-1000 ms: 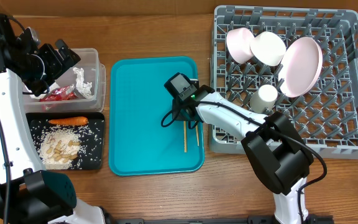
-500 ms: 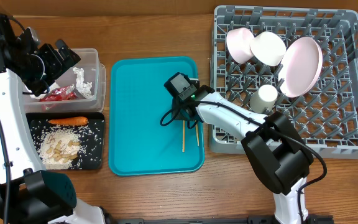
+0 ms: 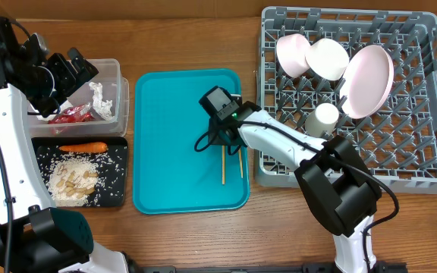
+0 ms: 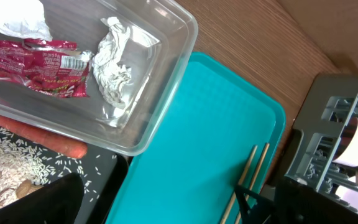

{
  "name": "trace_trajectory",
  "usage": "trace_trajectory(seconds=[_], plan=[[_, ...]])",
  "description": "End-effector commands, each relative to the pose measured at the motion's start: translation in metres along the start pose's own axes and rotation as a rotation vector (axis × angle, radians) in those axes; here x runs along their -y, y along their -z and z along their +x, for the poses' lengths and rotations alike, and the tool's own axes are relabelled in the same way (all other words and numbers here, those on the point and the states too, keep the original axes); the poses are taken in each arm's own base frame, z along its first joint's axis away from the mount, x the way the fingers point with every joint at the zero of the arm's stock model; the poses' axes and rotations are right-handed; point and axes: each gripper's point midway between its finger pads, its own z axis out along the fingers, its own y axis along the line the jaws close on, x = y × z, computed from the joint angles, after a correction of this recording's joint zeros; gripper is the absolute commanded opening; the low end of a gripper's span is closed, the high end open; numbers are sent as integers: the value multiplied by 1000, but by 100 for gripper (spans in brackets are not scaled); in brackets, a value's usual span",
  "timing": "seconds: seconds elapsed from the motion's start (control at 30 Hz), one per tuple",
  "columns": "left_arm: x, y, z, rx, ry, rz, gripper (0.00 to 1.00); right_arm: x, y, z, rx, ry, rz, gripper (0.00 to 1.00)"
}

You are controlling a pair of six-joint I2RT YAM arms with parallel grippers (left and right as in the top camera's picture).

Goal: Sort waste into correct bins and load items into the dishwasher
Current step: 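Lower the right gripper and pinch one chopstick, then lift the chopstick and carry it into the rack with the right gripper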

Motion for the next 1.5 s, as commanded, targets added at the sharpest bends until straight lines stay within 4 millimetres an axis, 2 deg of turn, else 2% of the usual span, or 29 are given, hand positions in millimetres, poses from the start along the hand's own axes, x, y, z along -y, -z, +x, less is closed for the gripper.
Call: trace_trajectory(seconds=[0.0,0.27,0.47,0.7,0.83,0.97,1.2,1.47], plan=[[6,13,-5,39,-3,7,100,-25,30,-31,84,10,-73,4],[6,13,-5,39,-3,7,100,-42,91,-58,205,64,-163,4],[6,13,-5,39,-3,7,100,-36,127,-63,246,88,-180,4],[6,13,-5,39,-3,7,100,23,150,-87,278,4,-89,4],[6,13,-5,39,-3,7,100,63,151,-96,255,-58,-30,4],[6,13,-5,39,-3,7,100,97,149,-98,220,-46,31,4],[6,13,-5,39,-3,7,100,127,147,-92,160,30,94,4],[6,13,-5,39,-3,7,100,165,141,-87,118,-25,155,4]])
